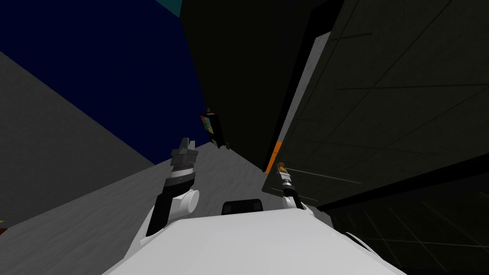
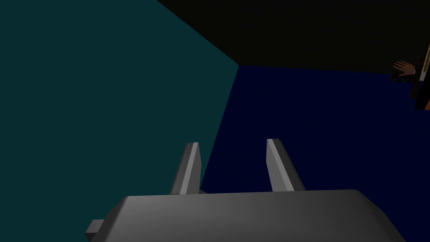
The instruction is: Pull the door open
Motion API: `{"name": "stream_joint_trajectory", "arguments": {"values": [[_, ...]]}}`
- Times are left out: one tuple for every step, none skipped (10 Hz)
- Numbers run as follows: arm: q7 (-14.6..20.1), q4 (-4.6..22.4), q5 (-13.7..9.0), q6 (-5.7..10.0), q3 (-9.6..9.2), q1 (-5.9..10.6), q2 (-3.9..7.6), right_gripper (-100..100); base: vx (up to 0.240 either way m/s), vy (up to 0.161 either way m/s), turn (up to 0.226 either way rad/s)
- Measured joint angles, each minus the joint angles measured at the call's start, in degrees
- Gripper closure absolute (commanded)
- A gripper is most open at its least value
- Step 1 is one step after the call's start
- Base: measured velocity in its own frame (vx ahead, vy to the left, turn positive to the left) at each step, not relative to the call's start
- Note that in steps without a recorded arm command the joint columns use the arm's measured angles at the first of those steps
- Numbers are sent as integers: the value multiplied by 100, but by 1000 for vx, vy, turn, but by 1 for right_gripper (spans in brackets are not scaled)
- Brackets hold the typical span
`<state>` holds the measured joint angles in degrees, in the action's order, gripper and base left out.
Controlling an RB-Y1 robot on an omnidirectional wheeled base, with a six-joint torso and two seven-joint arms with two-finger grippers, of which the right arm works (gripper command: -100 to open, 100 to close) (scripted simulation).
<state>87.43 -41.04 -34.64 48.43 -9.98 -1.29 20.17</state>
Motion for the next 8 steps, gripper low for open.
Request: {"name": "stream_joint_trajectory", "arguments": {"values": [[40, -97, 30, 4, -59, -41, 43, 100, -222, -26, 59], [101, -111, 69, 32, -134, -46, 84, 100, -209, -18, 67], [165, -145, 108, 52, -212, -80, 133, 100, -263, -36, 86], [263, -135, 161, 96, -317, -81, 195, 100, -255, -43, 65], [316, -196, 206, 122, -403, -128, 226, 100, -264, -54, 61], [380, -257, 252, 131, -501, -165, 277, 100, -266, -53, 57], [453, -255, 301, 171, -595, -170, 312, 100, -226, -41, 40], [519, -240, 342, 226, -673, -186, 337, 100, -98, -16, 7]]}}
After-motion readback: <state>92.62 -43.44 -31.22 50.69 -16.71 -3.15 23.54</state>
